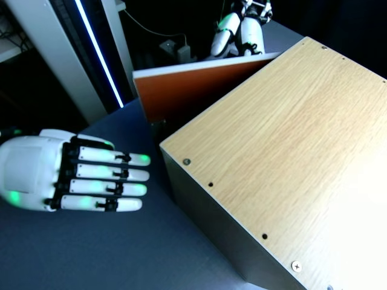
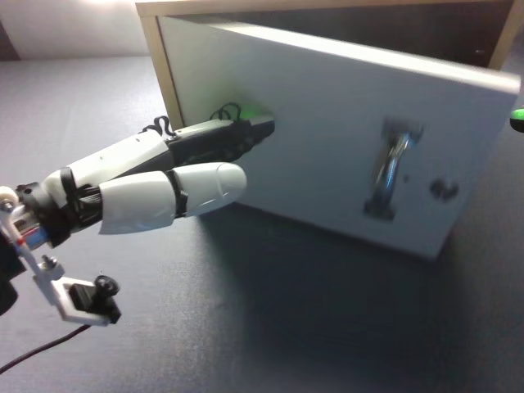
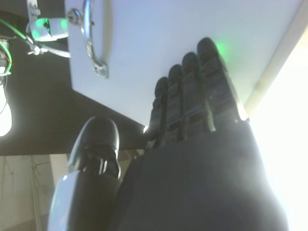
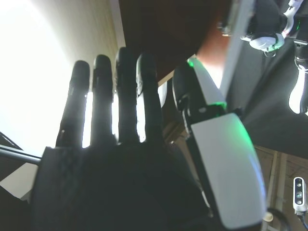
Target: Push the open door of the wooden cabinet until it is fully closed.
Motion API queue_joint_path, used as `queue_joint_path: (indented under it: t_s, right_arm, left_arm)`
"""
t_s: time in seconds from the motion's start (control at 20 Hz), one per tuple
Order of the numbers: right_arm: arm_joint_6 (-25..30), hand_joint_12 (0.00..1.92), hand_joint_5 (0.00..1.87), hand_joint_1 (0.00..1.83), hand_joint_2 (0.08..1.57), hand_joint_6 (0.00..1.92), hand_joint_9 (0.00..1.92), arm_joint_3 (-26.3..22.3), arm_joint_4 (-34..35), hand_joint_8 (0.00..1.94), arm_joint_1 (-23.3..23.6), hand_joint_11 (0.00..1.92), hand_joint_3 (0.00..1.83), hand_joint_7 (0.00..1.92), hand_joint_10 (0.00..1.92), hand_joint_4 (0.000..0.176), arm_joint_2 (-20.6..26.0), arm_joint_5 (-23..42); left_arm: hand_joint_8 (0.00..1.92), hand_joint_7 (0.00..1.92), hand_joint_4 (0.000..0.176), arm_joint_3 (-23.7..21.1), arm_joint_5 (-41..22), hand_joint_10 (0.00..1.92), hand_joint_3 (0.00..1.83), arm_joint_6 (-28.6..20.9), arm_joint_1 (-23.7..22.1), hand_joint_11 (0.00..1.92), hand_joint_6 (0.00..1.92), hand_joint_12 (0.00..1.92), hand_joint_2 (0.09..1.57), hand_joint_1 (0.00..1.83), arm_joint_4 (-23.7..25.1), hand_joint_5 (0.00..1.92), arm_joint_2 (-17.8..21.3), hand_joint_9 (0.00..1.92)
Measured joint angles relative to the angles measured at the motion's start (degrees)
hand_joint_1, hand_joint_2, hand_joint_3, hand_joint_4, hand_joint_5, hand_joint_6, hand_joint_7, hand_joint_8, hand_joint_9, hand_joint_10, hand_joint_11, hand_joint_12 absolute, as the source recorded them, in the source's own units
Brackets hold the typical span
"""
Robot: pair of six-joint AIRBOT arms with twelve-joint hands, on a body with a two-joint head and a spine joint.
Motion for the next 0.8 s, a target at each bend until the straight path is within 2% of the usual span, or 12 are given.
queue_joint_path:
  t_s: [0.2, 0.25, 0.3, 0.35, 0.4, 0.65, 0.8]
  right_arm:
    - [0.0, 0.42, 0.50, 0.74, 1.37, 0.00, 0.34, 0.2, 0.0, 0.00, 0.0, 0.05, 0.00, 0.48, 0.00, 0.000, 0.0, -0.1]
    - [0.0, 0.42, 0.50, 0.77, 1.37, 0.00, 0.34, 0.2, 0.0, 0.00, 0.0, 0.06, 0.00, 0.48, 0.00, 0.000, -0.1, -0.1]
    - [0.0, 0.42, 0.50, 0.77, 1.37, 0.00, 0.33, 0.2, 0.0, 0.00, 0.0, 0.05, 0.00, 0.48, 0.00, 0.000, -0.2, -0.1]
    - [0.0, 0.42, 0.50, 0.77, 1.37, 0.00, 0.33, 0.2, 0.0, 0.00, 0.0, 0.05, 0.00, 0.48, 0.00, 0.000, -0.2, -0.1]
    - [0.0, 0.43, 0.50, 0.77, 1.38, 0.00, 0.33, 0.2, -0.1, 0.00, 0.0, 0.06, 0.00, 0.47, 0.00, 0.000, -0.2, -0.1]
    - [0.0, 0.43, 0.51, 0.77, 1.38, 0.00, 0.34, 0.2, 0.0, 0.00, 0.0, 0.06, 0.00, 0.48, 0.00, 0.000, -0.2, -0.1]
    - [0.2, 0.43, 0.50, 0.76, 1.38, 0.00, 0.31, 0.2, 0.1, 0.00, 0.0, 0.03, 0.00, 0.47, 0.00, 0.000, -0.2, 0.0]
  left_arm:
    - [0.01, 0.12, 0.000, 1.5, 1.0, 0.01, 0.00, 0.0, -1.8, 0.23, 0.00, 0.06, 1.46, 0.00, -0.3, 0.12, -1.2, 0.14]
    - [0.01, 0.13, 0.015, 1.8, 0.9, 0.00, 0.00, 0.0, -2.1, 0.18, 0.00, 0.04, 1.45, 0.00, -0.5, 0.12, -1.3, 0.14]
    - [0.01, 0.12, 0.017, 2.0, 0.8, 0.00, 0.00, -0.1, -2.4, 0.17, 0.00, 0.03, 1.45, 0.00, -1.0, 0.11, -1.6, 0.14]
    - [0.01, 0.12, 0.017, 2.1, 0.8, 0.00, 0.00, 0.0, -2.4, 0.17, 0.00, 0.03, 1.45, 0.00, -1.0, 0.11, -1.7, 0.14]
    - [0.01, 0.13, 0.000, 2.1, 0.9, 0.01, 0.00, 0.0, -2.4, 0.20, 0.01, 0.04, 1.44, 0.00, -0.8, 0.13, -1.9, 0.16]
    - [0.00, 0.11, 0.000, 1.7, 0.7, 0.00, 0.00, 0.0, -2.4, 0.21, 0.01, 0.05, 1.45, 0.00, -1.3, 0.13, -1.7, 0.15]
    - [0.01, 0.18, 0.000, -0.8, -1.5, 0.01, 0.00, -0.1, -1.0, 0.26, 0.01, 0.08, 1.47, 0.00, -1.3, 0.19, 0.6, 0.21]
